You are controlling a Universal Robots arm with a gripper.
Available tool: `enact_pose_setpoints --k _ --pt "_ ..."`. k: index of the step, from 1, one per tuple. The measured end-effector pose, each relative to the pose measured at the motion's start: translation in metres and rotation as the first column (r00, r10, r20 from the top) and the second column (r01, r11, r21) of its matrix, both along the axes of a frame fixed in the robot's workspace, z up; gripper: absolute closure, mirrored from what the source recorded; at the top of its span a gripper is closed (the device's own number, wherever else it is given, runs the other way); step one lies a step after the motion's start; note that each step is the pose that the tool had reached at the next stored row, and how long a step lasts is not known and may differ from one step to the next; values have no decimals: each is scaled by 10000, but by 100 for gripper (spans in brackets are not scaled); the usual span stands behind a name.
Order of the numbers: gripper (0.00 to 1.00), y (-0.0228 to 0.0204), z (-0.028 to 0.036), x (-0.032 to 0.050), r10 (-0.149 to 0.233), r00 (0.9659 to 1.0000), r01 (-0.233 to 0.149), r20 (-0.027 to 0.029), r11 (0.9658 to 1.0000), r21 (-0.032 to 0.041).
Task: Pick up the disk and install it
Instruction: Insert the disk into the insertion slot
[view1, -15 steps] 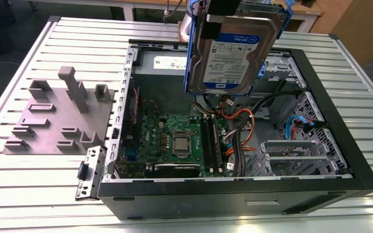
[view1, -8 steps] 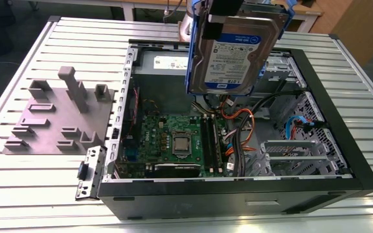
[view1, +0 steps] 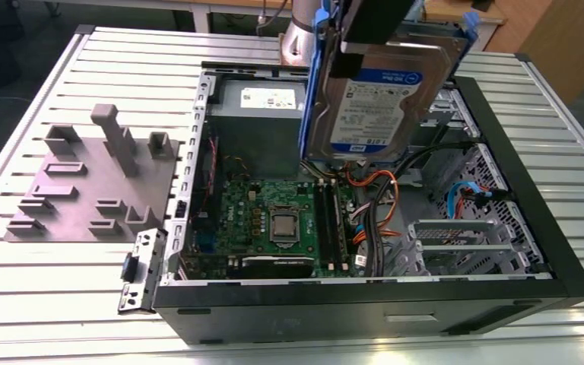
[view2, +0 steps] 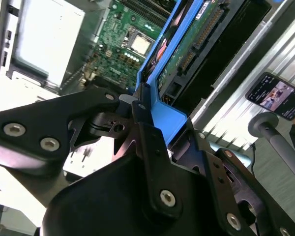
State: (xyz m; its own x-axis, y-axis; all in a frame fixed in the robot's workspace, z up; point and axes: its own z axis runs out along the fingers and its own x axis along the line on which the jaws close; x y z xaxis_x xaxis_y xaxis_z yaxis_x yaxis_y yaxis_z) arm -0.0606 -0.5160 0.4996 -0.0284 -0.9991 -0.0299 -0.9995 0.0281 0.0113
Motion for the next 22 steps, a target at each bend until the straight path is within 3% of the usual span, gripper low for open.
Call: enact_pose_setpoints --k 4,8,11,22 --pt "63 -139 -39 26 0 10000 0 0 10000 1" --pt "63 -206 -68 115 0 10000 0 0 10000 1" --pt "63 -219 -81 173 0 10000 0 0 10000 -4" --pt "63 -220 -83 179 -1 10000 1 0 10000 -2"
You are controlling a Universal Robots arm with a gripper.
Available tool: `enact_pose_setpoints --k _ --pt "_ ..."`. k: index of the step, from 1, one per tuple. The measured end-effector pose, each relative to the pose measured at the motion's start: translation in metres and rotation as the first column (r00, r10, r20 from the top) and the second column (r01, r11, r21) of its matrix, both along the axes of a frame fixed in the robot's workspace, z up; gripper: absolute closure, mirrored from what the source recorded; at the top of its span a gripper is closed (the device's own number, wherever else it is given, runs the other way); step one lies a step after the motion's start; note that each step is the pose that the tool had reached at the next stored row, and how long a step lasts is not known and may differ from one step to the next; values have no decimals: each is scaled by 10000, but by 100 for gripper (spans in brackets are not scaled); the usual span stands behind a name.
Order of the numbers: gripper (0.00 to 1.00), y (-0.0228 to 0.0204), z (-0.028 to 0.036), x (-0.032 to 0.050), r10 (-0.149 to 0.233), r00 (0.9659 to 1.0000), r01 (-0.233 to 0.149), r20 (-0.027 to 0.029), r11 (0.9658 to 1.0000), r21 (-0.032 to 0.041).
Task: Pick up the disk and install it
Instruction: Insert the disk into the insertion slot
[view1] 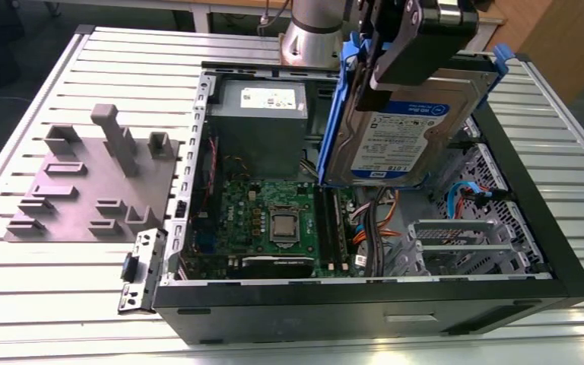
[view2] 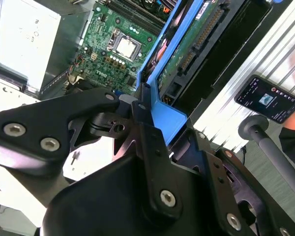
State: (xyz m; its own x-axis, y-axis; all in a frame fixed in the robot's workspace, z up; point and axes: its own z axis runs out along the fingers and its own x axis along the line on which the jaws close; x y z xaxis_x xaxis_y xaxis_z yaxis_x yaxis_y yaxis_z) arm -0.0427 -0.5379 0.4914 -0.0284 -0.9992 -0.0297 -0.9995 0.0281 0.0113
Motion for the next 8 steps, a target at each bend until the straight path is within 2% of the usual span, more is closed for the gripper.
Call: enact_pose_setpoints --k 5,7,8 --pt "63 -23 -4 1 2 10000 -2 1 10000 1" --pt "63 -55 -6 0 1 10000 -1 0 10000 -1" --pt "63 -85 -9 1 1 10000 -1 0 10000 0"
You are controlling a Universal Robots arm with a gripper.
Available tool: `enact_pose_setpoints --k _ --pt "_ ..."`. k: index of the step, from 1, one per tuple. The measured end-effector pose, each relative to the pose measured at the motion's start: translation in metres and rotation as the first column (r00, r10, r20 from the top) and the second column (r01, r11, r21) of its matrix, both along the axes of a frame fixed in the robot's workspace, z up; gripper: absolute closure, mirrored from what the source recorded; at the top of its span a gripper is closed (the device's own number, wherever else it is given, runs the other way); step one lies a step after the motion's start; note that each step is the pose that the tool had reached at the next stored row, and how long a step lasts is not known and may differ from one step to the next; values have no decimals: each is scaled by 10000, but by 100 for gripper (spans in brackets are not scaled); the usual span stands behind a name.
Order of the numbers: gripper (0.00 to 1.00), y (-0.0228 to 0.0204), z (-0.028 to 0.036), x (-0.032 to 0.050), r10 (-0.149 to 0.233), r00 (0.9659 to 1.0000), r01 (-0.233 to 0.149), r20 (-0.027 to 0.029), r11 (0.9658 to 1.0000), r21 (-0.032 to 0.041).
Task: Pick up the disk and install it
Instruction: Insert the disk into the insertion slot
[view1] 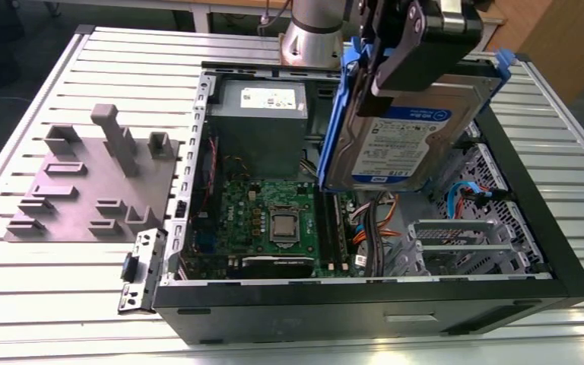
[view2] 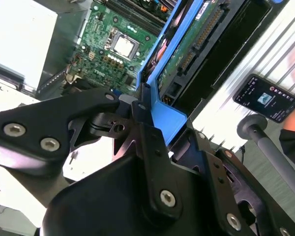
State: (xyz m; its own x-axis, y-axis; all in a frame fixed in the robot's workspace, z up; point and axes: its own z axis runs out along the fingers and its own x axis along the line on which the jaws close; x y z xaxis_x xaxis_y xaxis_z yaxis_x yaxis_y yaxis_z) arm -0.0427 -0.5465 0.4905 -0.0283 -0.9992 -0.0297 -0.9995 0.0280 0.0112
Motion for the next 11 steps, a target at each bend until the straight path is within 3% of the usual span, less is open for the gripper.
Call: enact_pose_setpoints --k 2,5,11 --pt "63 -57 -7 10 0 10000 0 0 10000 0" --pt "63 -107 -33 77 -1 10000 1 0 10000 1" --pt "63 -127 -102 337 0 10000 0 0 10000 0"
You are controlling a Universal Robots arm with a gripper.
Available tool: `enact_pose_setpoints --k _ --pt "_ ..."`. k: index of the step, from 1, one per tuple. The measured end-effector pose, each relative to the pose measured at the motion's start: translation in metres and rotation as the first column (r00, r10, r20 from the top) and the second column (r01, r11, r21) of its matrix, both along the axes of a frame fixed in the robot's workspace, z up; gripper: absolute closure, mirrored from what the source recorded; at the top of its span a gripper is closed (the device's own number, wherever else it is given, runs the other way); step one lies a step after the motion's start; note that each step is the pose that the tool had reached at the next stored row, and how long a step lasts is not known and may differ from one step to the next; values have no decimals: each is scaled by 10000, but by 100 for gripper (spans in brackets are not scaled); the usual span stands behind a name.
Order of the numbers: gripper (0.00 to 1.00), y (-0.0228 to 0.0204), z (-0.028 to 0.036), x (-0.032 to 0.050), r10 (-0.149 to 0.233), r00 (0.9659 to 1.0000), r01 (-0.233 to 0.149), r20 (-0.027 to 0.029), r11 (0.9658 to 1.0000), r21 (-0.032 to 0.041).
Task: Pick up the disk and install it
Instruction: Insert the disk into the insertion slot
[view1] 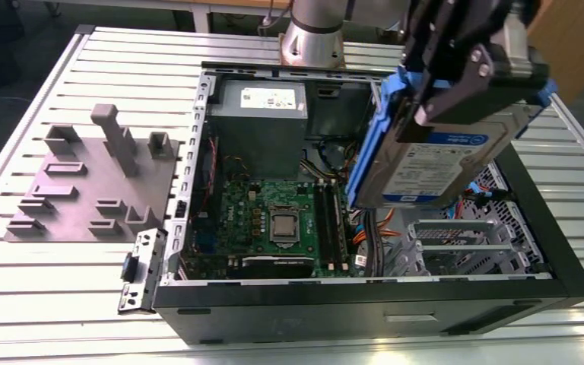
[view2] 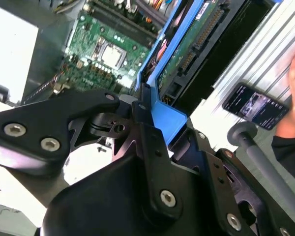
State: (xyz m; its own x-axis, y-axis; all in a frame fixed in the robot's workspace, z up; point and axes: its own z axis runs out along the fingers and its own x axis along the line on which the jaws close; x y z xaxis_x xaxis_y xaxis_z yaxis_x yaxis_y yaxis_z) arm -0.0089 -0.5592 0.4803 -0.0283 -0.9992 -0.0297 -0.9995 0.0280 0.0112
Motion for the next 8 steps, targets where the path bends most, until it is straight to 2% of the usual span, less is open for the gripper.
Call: enact_pose_setpoints --k 5,8 --pt "63 -23 -77 196 0 10000 0 -1 10000 -2" --pt "63 -87 -121 256 0 10000 0 0 10000 0"
